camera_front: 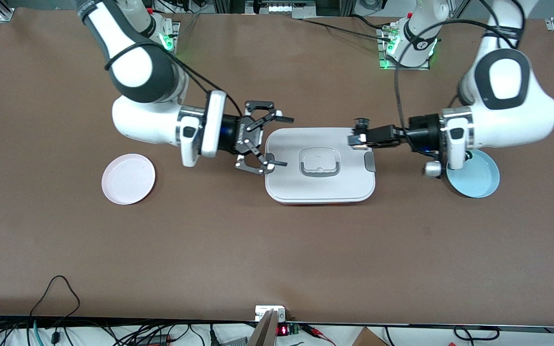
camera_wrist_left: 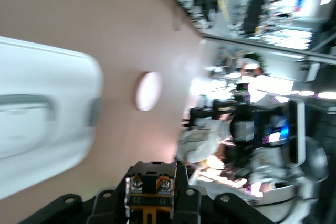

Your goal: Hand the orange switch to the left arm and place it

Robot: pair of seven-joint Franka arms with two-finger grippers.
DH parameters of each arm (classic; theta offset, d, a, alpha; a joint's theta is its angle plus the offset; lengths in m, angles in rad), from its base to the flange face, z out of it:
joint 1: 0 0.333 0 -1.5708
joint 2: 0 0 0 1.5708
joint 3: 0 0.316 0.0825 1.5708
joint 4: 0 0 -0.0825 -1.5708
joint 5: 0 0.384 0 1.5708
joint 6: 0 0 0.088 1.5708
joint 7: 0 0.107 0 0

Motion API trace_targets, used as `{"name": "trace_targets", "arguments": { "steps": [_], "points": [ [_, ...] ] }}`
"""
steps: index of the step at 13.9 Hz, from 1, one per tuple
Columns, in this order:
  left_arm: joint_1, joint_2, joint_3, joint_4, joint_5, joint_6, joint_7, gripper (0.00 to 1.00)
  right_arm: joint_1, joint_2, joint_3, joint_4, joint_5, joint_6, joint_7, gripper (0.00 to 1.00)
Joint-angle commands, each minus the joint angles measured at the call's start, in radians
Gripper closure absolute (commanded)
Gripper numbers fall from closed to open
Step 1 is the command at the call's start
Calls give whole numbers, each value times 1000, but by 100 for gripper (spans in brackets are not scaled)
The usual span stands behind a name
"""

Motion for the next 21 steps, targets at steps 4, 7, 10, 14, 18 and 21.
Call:
{"name": "trace_targets", "arguments": {
  "steps": [4, 7, 10, 14, 18, 21],
  "points": [
    [85, 22, 44, -11, 580, -71, 25, 100, -179, -79, 8, -144, -73, -71, 17, 0],
    [122, 70, 49, -17, 901, -25, 32, 100, -213, -81, -3, -161, -165, -74, 224, 0],
    [186, 117, 53, -63, 1170, 70, 32, 100, -274, -87, -8, -161, -424, -170, 440, 0],
    [233, 187, 104, -162, 1334, 283, 26, 100, -296, -105, -76, -154, -711, -262, 773, 0],
    [237, 259, 150, -181, 1420, 427, 29, 100, -305, -113, -90, -146, -890, -317, 1138, 0],
    [249, 302, 165, -179, 1471, 521, 26, 100, -310, -110, -94, -118, -1079, -371, 1431, 0]
  ]
}}
